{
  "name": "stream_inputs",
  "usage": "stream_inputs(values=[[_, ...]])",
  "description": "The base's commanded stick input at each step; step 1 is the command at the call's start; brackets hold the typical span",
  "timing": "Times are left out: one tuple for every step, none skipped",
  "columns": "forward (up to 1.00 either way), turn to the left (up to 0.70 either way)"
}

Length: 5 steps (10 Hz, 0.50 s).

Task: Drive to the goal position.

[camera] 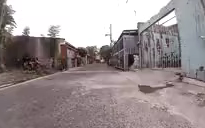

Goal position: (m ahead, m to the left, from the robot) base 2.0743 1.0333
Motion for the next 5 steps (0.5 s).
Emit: stream_inputs(values=[[0.70,0.00],[0.70,0.00],[0.70,0.00],[0.70,0.00],[0.70,0.00]])
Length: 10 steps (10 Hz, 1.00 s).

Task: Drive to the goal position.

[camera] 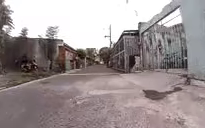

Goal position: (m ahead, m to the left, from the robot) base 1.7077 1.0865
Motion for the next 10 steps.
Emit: stream_inputs(values=[[0.70,0.00],[0.70,0.00],[0.70,0.00],[0.70,0.00],[0.70,0.00],[0.70,0.00],[0.70,0.00],[0.70,0.00],[0.70,0.00],[0.70,0.00]])
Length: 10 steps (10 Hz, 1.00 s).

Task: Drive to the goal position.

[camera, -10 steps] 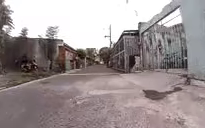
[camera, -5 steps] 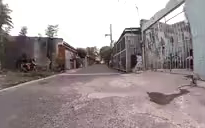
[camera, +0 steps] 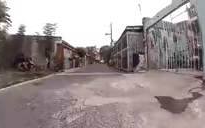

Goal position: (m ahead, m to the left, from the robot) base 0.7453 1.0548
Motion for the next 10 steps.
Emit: stream_inputs(values=[[0.70,0.00],[0.70,0.00],[0.70,0.03],[0.70,0.12],[0.70,0.21],[0.70,0.30],[0.70,0.33],[0.70,0.27],[0.70,0.22],[0.70,0.17]])
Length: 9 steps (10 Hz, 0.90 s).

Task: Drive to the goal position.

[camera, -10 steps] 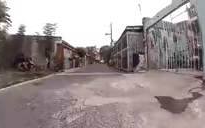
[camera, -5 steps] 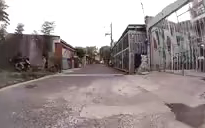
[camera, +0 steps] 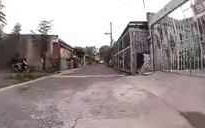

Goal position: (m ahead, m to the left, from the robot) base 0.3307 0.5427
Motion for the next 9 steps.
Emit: stream_inputs(values=[[0.70,0.11],[0.70,0.06],[0.70,0.01],[0.70,0.00],[0.70,0.00],[0.70,-0.01],[0.70,-0.07],[0.70,-0.12],[0.70,-0.18]])
